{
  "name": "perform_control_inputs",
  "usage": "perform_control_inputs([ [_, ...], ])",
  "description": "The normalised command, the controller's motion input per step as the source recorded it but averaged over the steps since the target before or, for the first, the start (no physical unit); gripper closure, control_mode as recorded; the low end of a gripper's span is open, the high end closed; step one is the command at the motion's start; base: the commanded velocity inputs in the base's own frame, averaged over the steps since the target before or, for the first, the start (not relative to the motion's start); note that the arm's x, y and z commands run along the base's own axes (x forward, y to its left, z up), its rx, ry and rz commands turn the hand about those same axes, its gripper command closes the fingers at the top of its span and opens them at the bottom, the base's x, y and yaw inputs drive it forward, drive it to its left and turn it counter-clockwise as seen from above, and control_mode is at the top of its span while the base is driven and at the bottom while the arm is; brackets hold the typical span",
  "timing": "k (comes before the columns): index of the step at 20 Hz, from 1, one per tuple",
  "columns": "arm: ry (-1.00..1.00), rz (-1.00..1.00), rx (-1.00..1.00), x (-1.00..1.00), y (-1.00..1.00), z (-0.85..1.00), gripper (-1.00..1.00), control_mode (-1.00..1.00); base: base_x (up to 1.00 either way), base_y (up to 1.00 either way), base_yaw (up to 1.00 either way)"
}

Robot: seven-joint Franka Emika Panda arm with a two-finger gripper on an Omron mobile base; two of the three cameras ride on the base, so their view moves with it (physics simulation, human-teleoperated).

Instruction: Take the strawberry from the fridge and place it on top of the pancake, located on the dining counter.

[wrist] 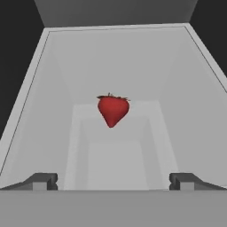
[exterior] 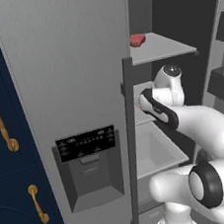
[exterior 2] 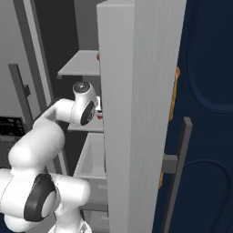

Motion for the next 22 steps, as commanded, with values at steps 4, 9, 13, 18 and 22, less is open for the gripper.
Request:
perform_control_inputs([
  [4,0.05,-0.06,0.0,0.37,0.03,-0.21,-1.0,-1.0,0.0,0.0,0.0],
  [9,0.0,-0.07,0.0,0.37,0.04,-0.2,-1.0,-1.0,0.0,0.0,0.0],
  [13,0.0,-0.06,0.0,0.32,0.05,-0.22,-1.0,-1.0,0.0,0.0,0.0],
  [18,0.0,-0.05,0.0,0.35,0.04,-0.22,-1.0,-1.0,0.0,0.0,0.0],
  [22,0.02,-0.01,0.0,0.39,0.0,-0.03,-1.0,-1.0,0.0,0.0,0.0],
])
